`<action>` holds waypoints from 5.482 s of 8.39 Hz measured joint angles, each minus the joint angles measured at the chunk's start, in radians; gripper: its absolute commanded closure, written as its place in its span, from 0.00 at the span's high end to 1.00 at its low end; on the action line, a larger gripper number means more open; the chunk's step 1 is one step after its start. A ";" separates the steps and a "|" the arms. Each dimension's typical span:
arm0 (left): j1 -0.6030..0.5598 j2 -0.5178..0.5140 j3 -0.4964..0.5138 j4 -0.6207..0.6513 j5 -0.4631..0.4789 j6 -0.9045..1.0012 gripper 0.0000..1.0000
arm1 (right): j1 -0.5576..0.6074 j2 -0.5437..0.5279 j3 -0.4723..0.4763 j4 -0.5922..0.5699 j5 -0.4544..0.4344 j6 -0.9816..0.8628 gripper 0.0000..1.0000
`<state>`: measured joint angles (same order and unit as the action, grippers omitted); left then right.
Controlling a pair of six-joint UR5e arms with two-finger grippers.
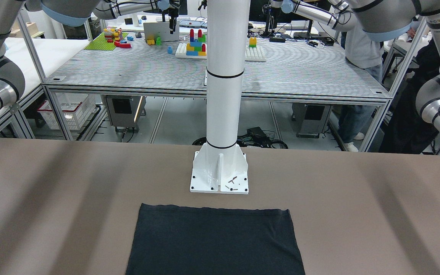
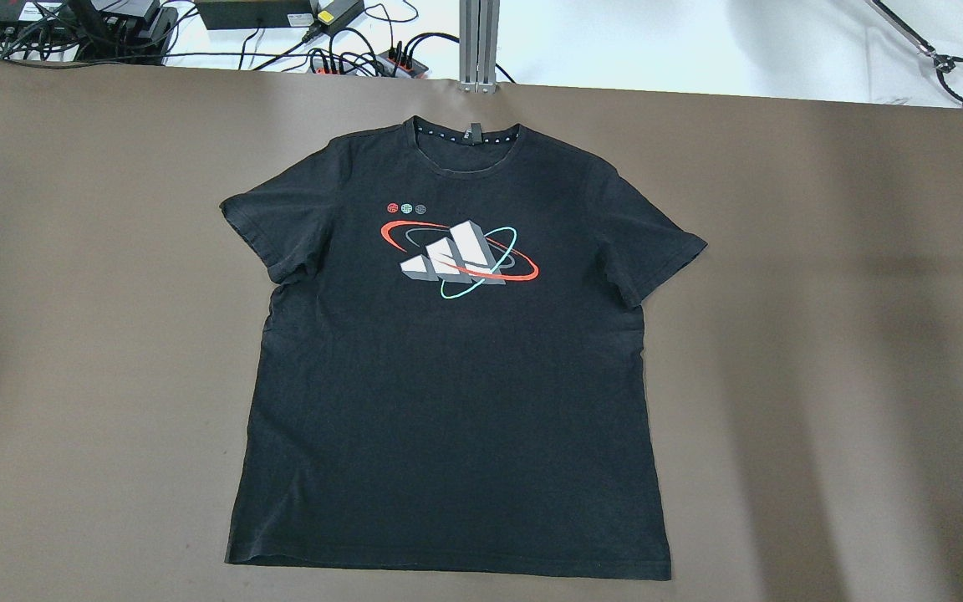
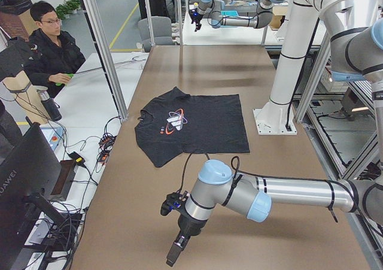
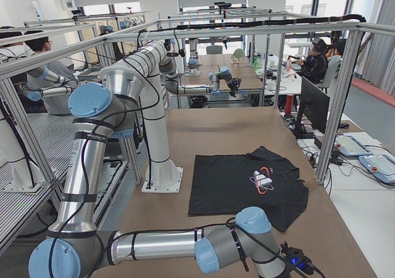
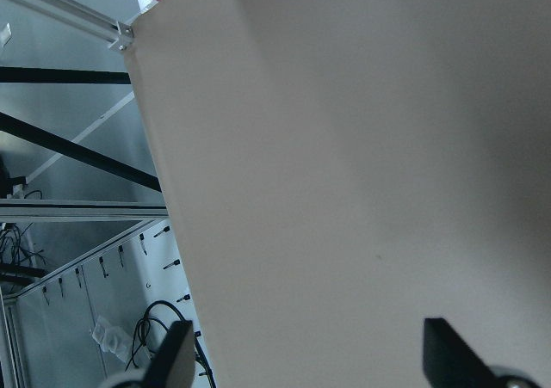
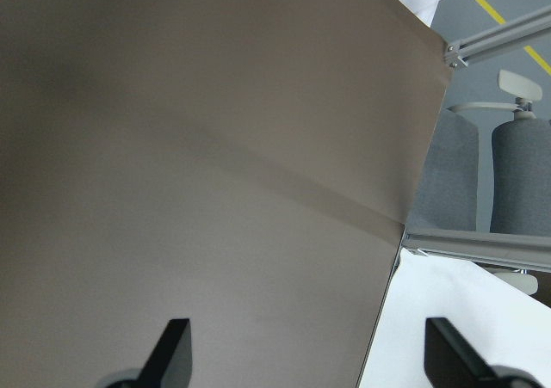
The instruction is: Fold clothes
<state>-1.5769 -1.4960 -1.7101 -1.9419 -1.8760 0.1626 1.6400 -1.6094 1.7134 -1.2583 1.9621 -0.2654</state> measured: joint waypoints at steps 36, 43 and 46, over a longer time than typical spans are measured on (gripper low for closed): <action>0.004 -0.010 -0.010 -0.009 0.009 -0.099 0.94 | -0.768 0.695 -0.439 0.332 -0.039 1.530 0.00; 0.004 -0.010 -0.011 -0.010 0.009 -0.100 0.94 | -0.853 0.774 -0.464 0.285 -0.147 1.549 0.00; 0.004 -0.010 -0.011 -0.014 0.009 -0.100 0.94 | -0.878 0.783 -0.474 0.284 -0.188 1.567 0.94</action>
<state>-1.5728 -1.5064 -1.7211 -1.9556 -1.8669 0.0630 0.7618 -0.8266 1.2390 -0.9739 1.7742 1.3019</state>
